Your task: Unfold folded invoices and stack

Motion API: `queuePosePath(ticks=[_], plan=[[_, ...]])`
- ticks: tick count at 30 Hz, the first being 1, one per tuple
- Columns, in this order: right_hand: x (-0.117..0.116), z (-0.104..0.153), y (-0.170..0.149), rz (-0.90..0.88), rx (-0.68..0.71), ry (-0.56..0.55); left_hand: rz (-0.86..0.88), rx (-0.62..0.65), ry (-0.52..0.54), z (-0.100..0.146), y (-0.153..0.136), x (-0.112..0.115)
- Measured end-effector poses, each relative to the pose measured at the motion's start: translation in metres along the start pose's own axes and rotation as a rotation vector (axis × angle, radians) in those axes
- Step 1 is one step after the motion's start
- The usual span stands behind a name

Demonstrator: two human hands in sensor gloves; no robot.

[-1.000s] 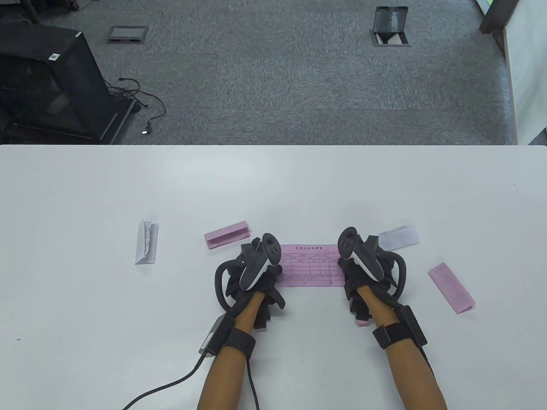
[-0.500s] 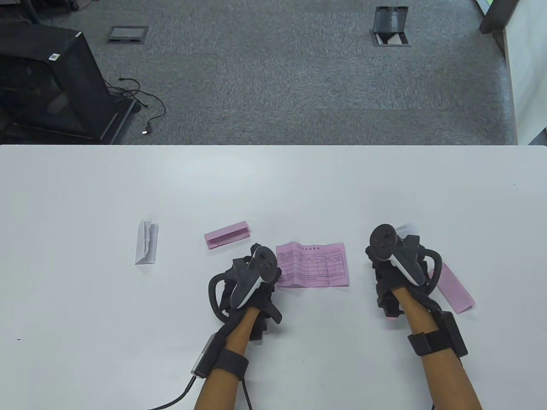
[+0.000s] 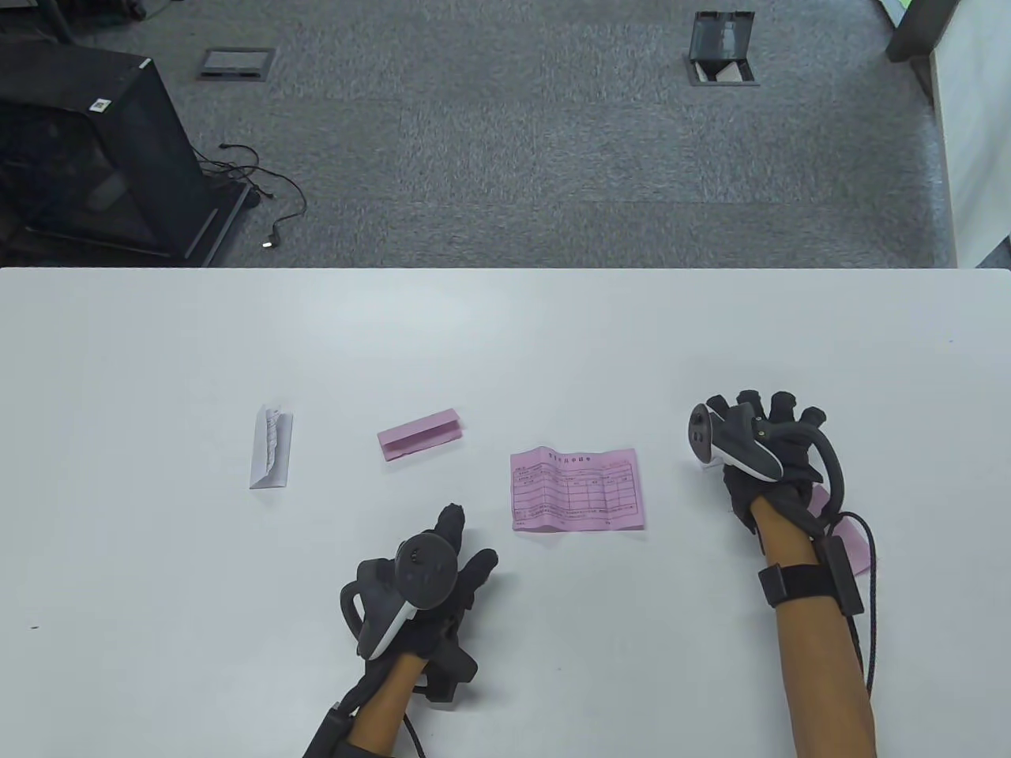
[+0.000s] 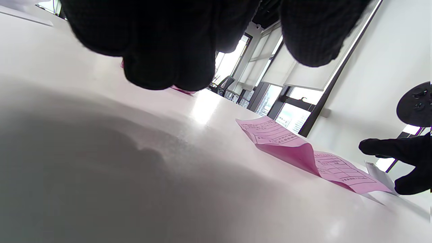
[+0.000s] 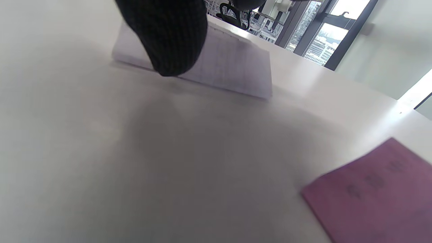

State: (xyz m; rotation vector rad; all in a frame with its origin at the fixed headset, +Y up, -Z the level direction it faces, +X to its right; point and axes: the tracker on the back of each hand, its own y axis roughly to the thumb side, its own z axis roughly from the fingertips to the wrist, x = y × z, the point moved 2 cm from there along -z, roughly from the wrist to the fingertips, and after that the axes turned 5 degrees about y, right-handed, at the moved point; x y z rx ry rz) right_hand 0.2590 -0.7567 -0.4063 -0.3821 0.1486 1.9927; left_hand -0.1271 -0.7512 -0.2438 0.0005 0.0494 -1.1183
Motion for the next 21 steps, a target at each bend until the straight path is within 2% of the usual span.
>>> queuePosePath(ticks=[6,10,16,21], plan=[[-0.004,-0.018,-0.003,0.001,0.03,0.093,0.092,0.003,-0.042,-0.005,-0.001,0.003],[-0.004,-0.019,0.0,0.02,0.056,0.069,0.103,0.008,-0.05,-0.006,0.0,0.005],[0.0,-0.012,0.003,-0.023,0.102,-0.078,0.108,-0.001,-0.051,-0.005,0.001,0.005],[0.013,0.006,0.005,-0.085,0.167,-0.214,0.104,0.026,-0.033,-0.004,0.005,0.004]])
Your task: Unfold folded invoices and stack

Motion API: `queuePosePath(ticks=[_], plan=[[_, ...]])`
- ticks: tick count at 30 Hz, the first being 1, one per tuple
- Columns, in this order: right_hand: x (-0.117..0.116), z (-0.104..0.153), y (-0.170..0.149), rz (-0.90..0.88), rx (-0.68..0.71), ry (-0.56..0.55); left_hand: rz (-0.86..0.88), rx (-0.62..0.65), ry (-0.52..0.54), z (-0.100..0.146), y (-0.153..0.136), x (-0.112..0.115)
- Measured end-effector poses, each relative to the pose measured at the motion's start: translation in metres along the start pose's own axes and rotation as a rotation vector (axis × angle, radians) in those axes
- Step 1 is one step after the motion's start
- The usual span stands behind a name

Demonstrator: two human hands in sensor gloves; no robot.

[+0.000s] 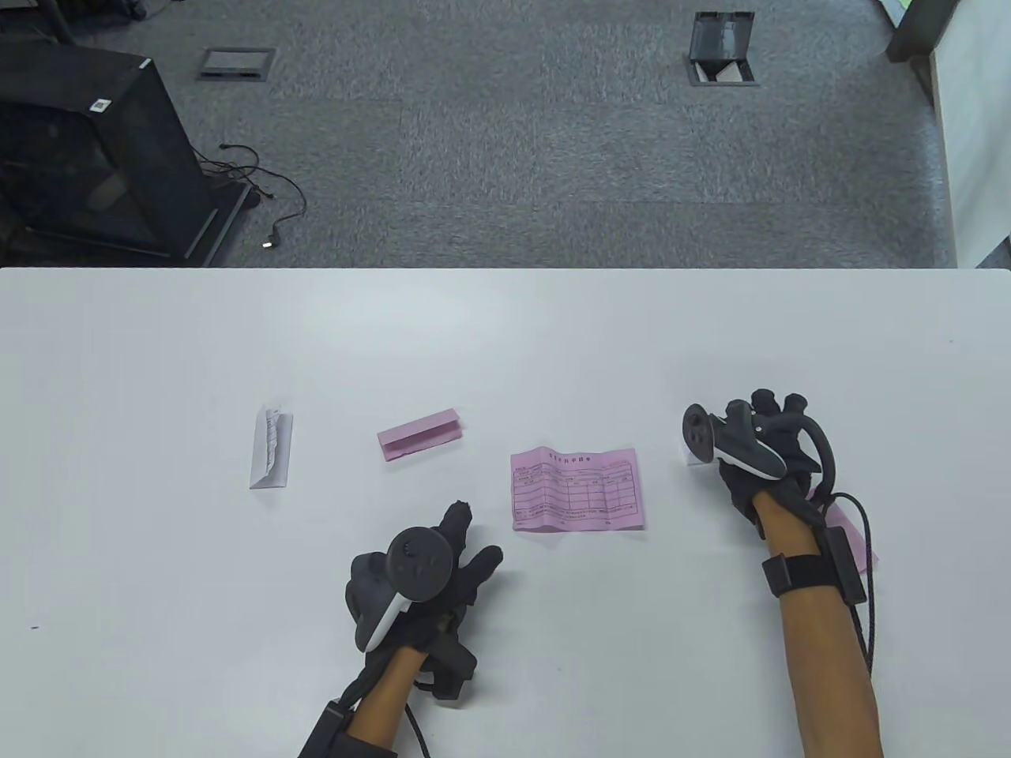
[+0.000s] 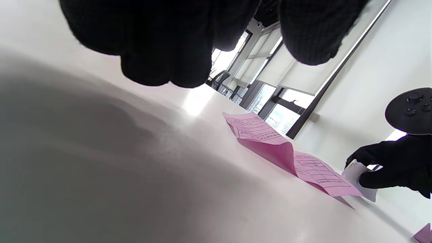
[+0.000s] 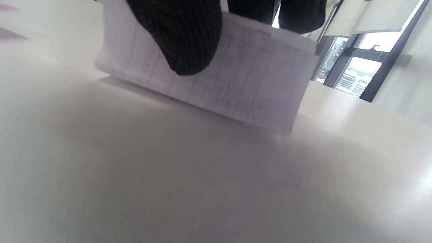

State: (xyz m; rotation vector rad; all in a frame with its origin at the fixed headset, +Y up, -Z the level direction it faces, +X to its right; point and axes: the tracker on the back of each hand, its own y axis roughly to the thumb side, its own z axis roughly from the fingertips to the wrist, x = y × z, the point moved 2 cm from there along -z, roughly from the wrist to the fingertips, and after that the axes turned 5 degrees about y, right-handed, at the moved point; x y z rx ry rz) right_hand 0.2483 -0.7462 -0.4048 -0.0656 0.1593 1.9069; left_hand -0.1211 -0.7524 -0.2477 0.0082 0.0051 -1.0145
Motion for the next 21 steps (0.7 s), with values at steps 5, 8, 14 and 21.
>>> queuePosePath(ticks=[5,8,14,21], plan=[[0.04,0.045,0.02,-0.086,0.145,-0.157,0.084,0.16,0.029,0.004,0.022,0.0],[0.062,0.077,0.028,-0.191,0.203,-0.255,0.124,0.252,0.028,0.009,0.036,0.002],[0.066,0.124,0.042,-0.766,0.247,-0.231,0.31,0.392,0.016,0.025,0.062,0.012],[0.021,0.145,0.077,-1.169,0.269,-0.046,0.432,0.286,-0.079,0.037,0.071,0.036]])
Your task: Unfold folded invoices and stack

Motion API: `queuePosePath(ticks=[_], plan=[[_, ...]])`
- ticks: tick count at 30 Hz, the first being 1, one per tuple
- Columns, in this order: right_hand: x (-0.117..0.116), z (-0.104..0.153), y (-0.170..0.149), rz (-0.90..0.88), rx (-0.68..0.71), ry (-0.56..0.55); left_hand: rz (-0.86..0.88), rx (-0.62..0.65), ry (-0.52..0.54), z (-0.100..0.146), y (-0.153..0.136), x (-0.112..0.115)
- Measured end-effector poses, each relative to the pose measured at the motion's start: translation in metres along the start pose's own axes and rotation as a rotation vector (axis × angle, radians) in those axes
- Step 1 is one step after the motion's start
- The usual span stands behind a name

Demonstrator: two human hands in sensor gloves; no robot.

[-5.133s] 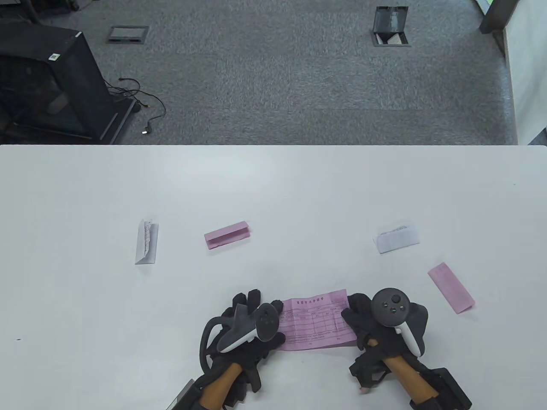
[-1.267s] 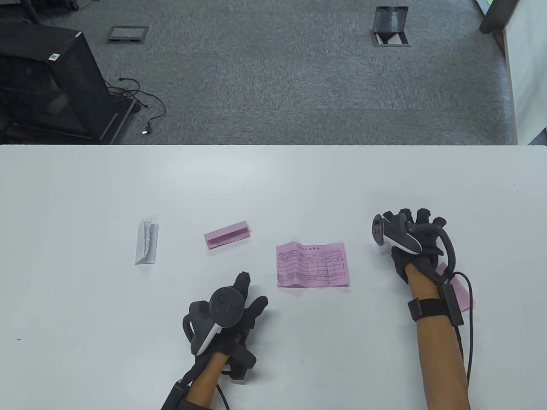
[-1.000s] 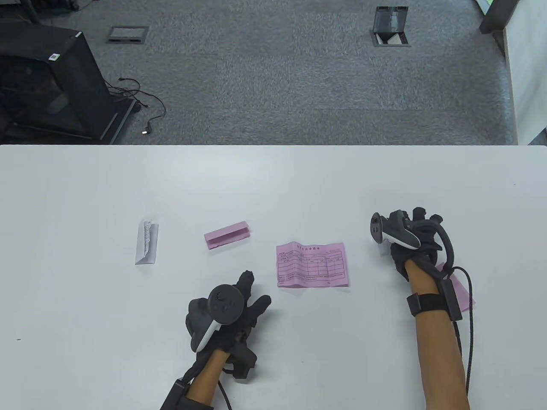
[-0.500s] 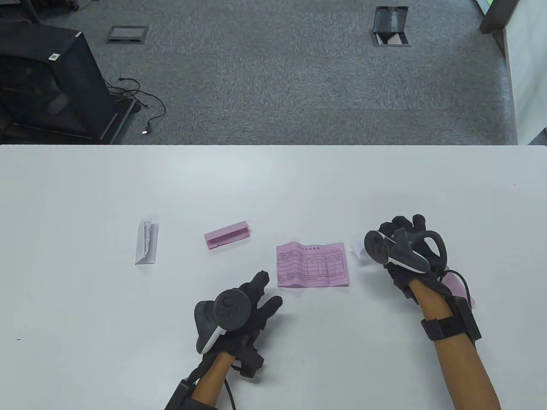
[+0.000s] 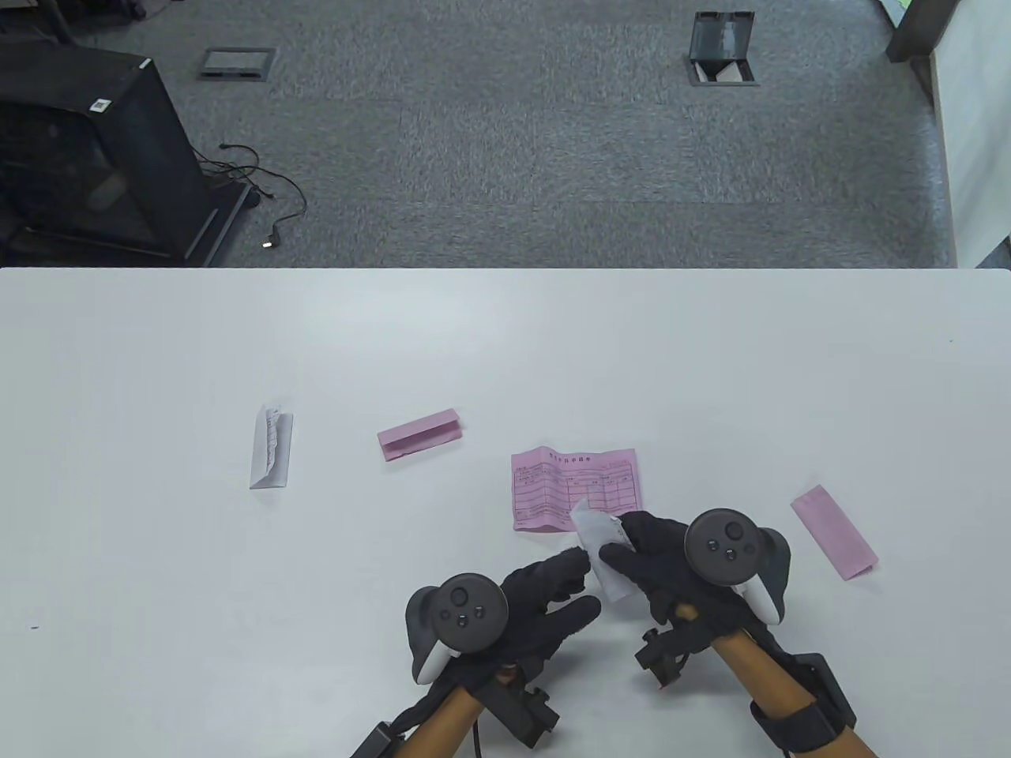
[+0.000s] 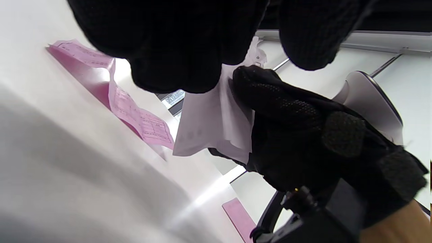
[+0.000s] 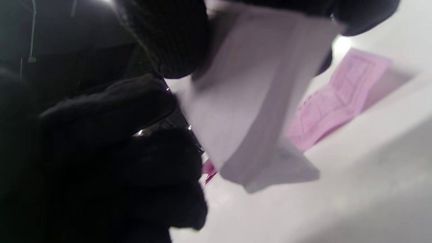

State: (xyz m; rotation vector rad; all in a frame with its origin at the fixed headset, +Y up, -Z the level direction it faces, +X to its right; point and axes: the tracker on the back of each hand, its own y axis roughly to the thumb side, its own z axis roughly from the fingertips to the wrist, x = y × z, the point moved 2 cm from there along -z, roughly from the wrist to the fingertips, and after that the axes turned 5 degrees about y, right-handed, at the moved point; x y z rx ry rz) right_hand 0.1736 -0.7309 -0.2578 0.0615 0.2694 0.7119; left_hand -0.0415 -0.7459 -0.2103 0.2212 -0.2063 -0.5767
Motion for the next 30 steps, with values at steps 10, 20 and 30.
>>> queuePosePath(ticks=[10,20,30], plan=[[-0.019,0.018,0.007,-0.146,-0.024,0.031,0.2,-0.136,-0.027,0.008,-0.017,0.012],[-0.029,0.014,-0.005,-0.381,-0.048,0.208,0.226,-0.137,-0.091,0.008,-0.021,0.015],[-0.032,0.013,-0.007,-0.45,-0.021,0.265,0.229,-0.146,-0.102,0.008,-0.024,0.015]])
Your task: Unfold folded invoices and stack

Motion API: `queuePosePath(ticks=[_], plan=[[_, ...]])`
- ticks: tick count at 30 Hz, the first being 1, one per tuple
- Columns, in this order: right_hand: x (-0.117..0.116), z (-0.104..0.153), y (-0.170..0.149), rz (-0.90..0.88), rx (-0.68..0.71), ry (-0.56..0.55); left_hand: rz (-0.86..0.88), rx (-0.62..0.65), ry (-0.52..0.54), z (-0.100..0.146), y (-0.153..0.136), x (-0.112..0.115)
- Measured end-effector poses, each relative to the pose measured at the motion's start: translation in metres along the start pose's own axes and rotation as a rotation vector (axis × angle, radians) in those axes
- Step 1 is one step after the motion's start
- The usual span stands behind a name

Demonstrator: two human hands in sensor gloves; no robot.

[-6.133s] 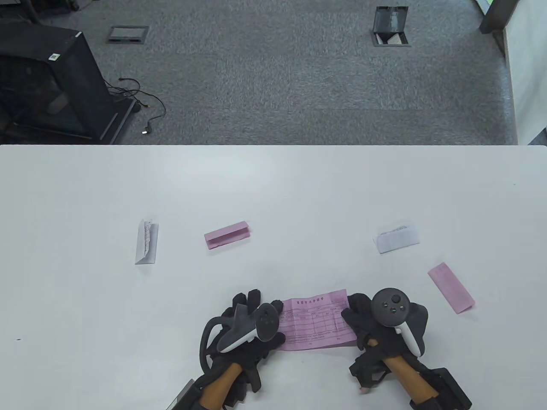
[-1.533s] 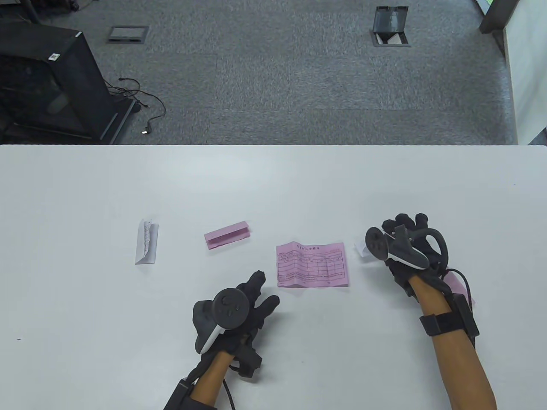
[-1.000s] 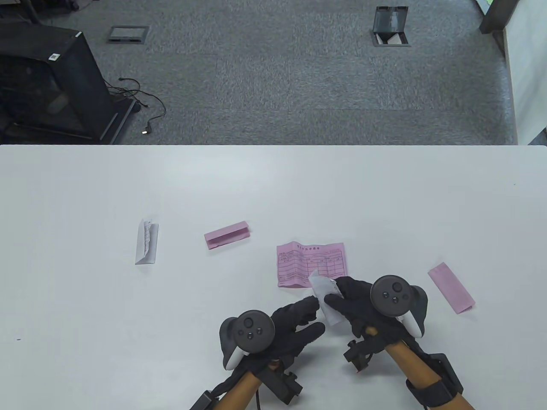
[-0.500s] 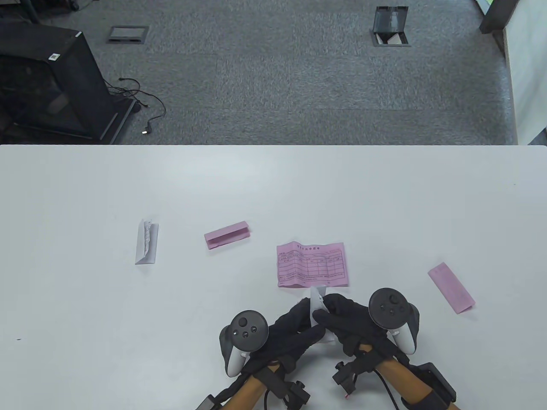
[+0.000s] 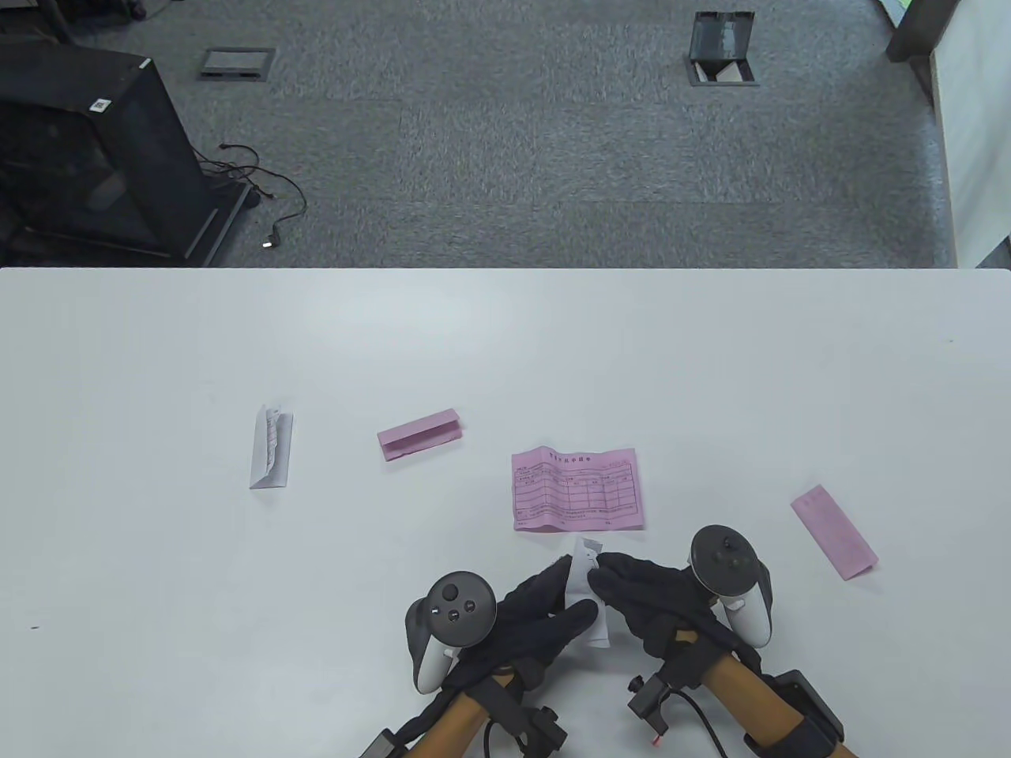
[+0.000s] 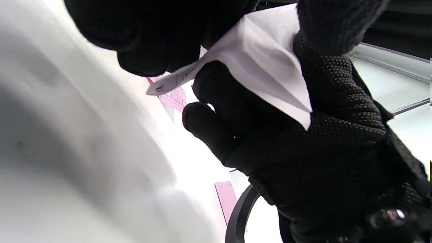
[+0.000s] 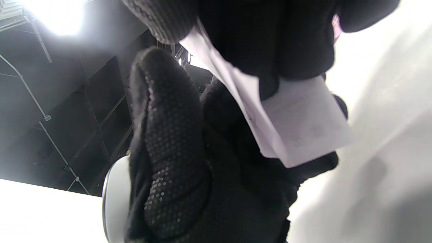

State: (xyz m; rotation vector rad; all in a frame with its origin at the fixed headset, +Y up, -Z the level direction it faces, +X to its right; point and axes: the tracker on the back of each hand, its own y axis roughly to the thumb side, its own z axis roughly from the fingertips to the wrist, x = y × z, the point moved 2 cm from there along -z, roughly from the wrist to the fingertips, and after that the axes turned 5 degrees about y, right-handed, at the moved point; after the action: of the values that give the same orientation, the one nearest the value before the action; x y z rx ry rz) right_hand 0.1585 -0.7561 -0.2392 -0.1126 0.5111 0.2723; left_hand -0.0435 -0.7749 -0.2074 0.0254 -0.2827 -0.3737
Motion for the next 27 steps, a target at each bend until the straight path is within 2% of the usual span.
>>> queuePosePath(ticks=[20,23,27], plan=[[-0.004,-0.004,-0.011,-0.136,-0.009,0.111,0.074,-0.021,-0.005,0.0,-0.005,-0.003],[-0.006,-0.003,-0.009,-0.066,0.0,0.086,0.013,-0.039,0.046,0.001,-0.003,-0.005],[-0.005,-0.003,-0.009,-0.016,-0.007,0.048,-0.18,-0.026,0.21,0.007,0.006,-0.017]])
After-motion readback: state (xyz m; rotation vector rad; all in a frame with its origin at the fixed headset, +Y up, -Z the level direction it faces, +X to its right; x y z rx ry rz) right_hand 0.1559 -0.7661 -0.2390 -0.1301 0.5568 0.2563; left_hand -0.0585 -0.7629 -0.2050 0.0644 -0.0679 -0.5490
